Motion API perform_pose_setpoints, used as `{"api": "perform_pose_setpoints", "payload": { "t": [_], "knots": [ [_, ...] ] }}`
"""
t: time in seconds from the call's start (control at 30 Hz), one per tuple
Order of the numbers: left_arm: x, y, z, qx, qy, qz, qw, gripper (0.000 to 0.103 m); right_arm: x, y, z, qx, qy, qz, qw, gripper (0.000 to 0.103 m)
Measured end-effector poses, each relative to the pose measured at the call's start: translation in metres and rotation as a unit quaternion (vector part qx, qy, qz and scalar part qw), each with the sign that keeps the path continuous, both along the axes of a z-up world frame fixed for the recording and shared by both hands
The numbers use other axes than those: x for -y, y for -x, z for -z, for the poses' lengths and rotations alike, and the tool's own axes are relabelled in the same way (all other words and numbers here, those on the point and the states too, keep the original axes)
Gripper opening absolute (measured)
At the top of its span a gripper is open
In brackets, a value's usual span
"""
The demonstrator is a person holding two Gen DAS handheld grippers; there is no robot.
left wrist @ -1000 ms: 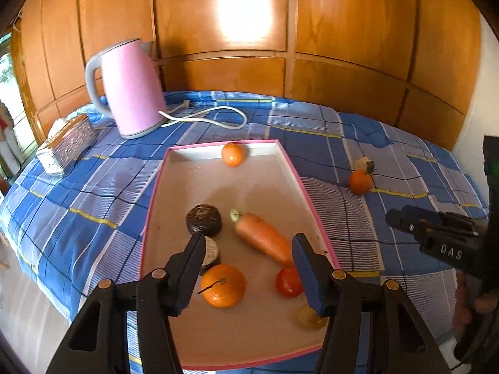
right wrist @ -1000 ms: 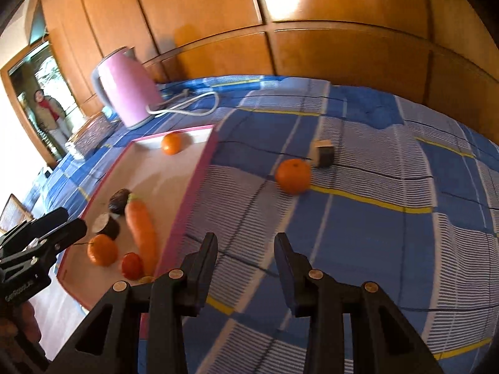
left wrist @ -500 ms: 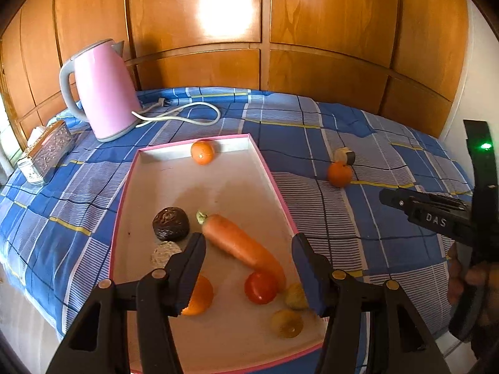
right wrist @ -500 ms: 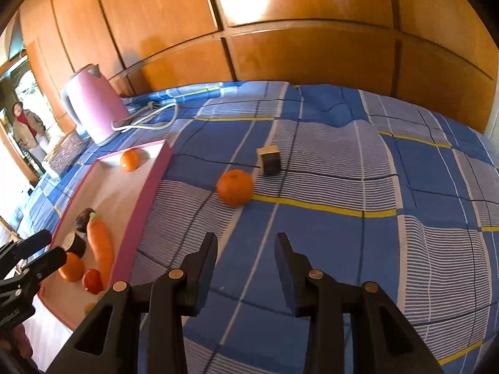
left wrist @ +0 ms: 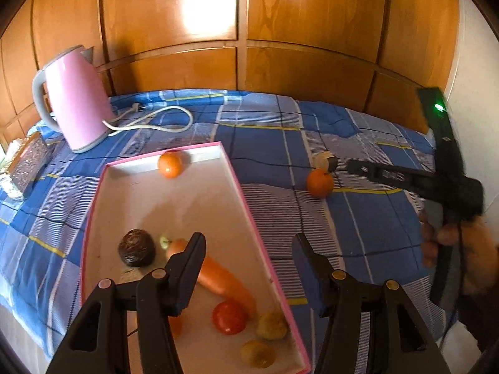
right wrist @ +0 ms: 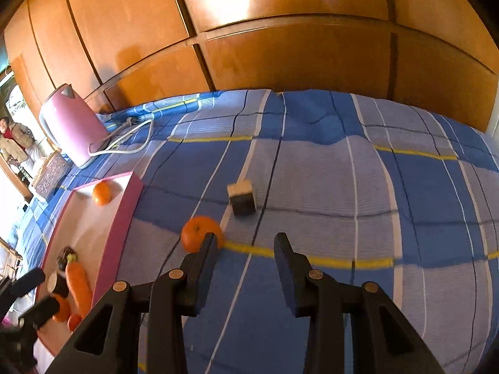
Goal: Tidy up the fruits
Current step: 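Reach the right tool to the small wooden cube and grasp it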
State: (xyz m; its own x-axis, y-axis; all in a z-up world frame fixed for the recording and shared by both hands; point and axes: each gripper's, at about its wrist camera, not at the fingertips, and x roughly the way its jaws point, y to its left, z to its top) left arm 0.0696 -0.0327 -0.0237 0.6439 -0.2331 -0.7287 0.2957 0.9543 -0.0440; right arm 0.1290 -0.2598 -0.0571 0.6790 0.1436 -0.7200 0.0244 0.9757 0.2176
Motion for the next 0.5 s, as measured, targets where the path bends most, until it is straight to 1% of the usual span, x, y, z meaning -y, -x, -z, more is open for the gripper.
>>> {"api": "perform_pose_setpoints", "payload": {
  "t": [0.23, 0.33, 0.37, 0.4, 0.43, 0.5],
  "knots": [
    [0.014, -0.012, 0.003, -0.012, 0.002, 0.015, 0.9998, 0.058, -0.006, -0.043, 0.014, -0.023, -0.007, -0.006, 1.000, 0.038],
    [0.018, -0.020, 0.003, -0.014, 0.005, 0.019, 0.9997, 0.060, -0.011, -0.056, 0.020, -0.030, -0.007, -0.012, 0.999, 0.038],
    [0.019, -0.022, 0.003, -0.016, 0.005, 0.019, 0.9997, 0.060, -0.013, -0.060, 0.022, -0.033, -0.004, -0.016, 0.999, 0.037],
    [0.021, -0.025, 0.004, -0.018, 0.006, 0.021, 0.9996, 0.060, -0.015, -0.062, 0.024, -0.040, 0.005, -0.020, 0.999, 0.028],
    [0.023, -0.028, 0.004, -0.020, 0.007, 0.023, 0.9995, 0.060, -0.015, -0.062, 0.025, -0.040, 0.012, -0.020, 0.999, 0.023],
    [0.028, -0.032, 0.004, -0.019, 0.010, 0.030, 0.9993, 0.060, -0.010, -0.057, 0.023, -0.033, 0.011, -0.017, 0.999, 0.023]
  ]
}}
